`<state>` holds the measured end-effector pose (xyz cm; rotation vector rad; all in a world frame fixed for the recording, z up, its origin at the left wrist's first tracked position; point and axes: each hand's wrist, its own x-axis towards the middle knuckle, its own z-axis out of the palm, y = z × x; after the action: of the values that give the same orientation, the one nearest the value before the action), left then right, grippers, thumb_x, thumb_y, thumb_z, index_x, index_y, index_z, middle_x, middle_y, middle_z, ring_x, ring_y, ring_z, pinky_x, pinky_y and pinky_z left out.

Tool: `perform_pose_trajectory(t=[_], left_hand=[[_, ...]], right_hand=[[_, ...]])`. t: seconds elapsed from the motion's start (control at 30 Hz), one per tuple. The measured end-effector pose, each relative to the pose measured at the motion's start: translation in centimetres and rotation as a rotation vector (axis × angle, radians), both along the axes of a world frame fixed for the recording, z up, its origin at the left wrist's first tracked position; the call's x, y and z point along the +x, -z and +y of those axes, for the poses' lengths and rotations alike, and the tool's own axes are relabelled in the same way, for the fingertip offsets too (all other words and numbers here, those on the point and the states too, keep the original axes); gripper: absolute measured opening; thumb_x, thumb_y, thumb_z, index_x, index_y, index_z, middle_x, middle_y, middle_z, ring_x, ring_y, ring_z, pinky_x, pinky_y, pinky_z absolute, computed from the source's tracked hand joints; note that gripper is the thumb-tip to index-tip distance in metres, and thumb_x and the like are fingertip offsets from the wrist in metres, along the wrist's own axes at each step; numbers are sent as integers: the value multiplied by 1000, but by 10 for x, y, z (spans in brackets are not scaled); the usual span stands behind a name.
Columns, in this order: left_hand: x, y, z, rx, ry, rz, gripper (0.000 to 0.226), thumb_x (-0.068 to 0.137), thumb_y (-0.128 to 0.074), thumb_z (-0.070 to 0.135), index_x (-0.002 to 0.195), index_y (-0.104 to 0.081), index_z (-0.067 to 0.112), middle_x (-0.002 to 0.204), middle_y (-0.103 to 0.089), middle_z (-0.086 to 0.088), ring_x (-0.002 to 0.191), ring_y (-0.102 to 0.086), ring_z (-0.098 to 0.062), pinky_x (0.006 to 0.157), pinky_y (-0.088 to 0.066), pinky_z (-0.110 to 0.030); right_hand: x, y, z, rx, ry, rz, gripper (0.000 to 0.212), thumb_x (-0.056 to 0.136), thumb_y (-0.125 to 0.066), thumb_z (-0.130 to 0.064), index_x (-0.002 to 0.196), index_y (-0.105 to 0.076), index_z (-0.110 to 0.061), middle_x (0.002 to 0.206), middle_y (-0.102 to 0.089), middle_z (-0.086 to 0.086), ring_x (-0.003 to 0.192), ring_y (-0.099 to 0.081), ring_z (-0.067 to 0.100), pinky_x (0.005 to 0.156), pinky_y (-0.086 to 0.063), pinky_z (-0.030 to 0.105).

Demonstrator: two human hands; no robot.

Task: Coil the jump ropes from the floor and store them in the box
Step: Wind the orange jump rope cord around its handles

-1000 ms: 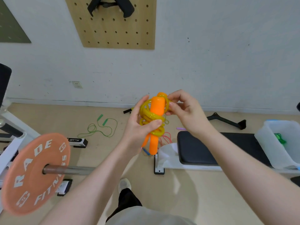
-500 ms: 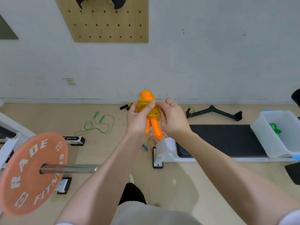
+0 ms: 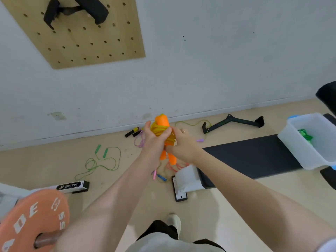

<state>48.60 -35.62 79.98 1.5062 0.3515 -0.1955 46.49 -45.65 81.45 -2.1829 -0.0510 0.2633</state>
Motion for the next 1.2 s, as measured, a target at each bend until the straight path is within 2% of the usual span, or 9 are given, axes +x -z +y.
perform_pose_trajectory(t=[0.13,0.3,0.43,0.6,0.67,0.77,0.97,1.07,1.2], left_hand=[[35,14,-31,-189,82,55,84,77,-64,46,145,-16,35,139,-43,-6,118,-54,-26,100,-44,-45],[68,41,-66,-199,143,74,92,55,-53,86,136,-36,44,136,-50,-3,116,-57,-23,98,-47,-48],[90,39,-90,-198,238,43,84,64,-54,76,135,-43,33,127,-57,-7,114,-59,-24,98,-47,-45],[113,39,-139,-168,451,60,35,98,-35,43,124,-55,28,115,-63,3,104,-59,-9,84,-43,-25],[116,40,-164,-75,573,67,35,98,-31,49,126,-51,41,123,-56,16,111,-50,0,93,-34,-22],[116,47,-217,-60,756,83,51,90,-32,66,137,-37,47,142,-40,23,133,-32,1,114,-20,-35],[117,60,-340,-83,824,110,34,101,-30,39,133,-42,37,140,-40,21,136,-28,0,111,-19,-26],[123,79,-422,-22,819,154,49,99,-32,43,145,-31,28,152,-29,13,140,-23,-5,116,-17,-31],[122,108,-522,72,826,301,53,97,-34,47,145,-32,24,150,-33,6,138,-29,-14,117,-21,-39]], right_hand=[[30,14,-31,135,144,62,47,68,-68,-45,106,-58,-19,101,-66,7,95,-64,21,84,-54,46],[53,30,-58,342,357,83,36,77,-70,-42,101,-48,-27,94,-61,-8,89,-62,9,85,-55,39],[73,30,-82,300,449,90,43,77,-70,-43,105,-44,-26,89,-57,-14,87,-61,9,79,-55,31],[82,37,-144,360,542,148,48,77,-71,-32,118,-48,-19,101,-64,-2,92,-65,9,74,-54,24],[77,35,-177,364,562,159,34,81,-68,-25,110,-52,-20,93,-68,-5,79,-67,1,65,-52,19],[71,36,-239,303,632,158,17,81,-63,-24,94,-54,-30,81,-67,-12,75,-66,4,65,-51,19],[71,76,-378,208,749,233,46,65,-62,-48,104,-58,-27,86,-71,-7,84,-69,10,79,-58,36],[74,95,-468,146,729,274,13,76,-60,-35,85,-58,-25,76,-69,-6,79,-68,7,75,-56,27],[68,126,-574,23,816,360,37,82,-62,-37,111,-50,-17,92,-63,-2,88,-61,16,73,-46,28]])
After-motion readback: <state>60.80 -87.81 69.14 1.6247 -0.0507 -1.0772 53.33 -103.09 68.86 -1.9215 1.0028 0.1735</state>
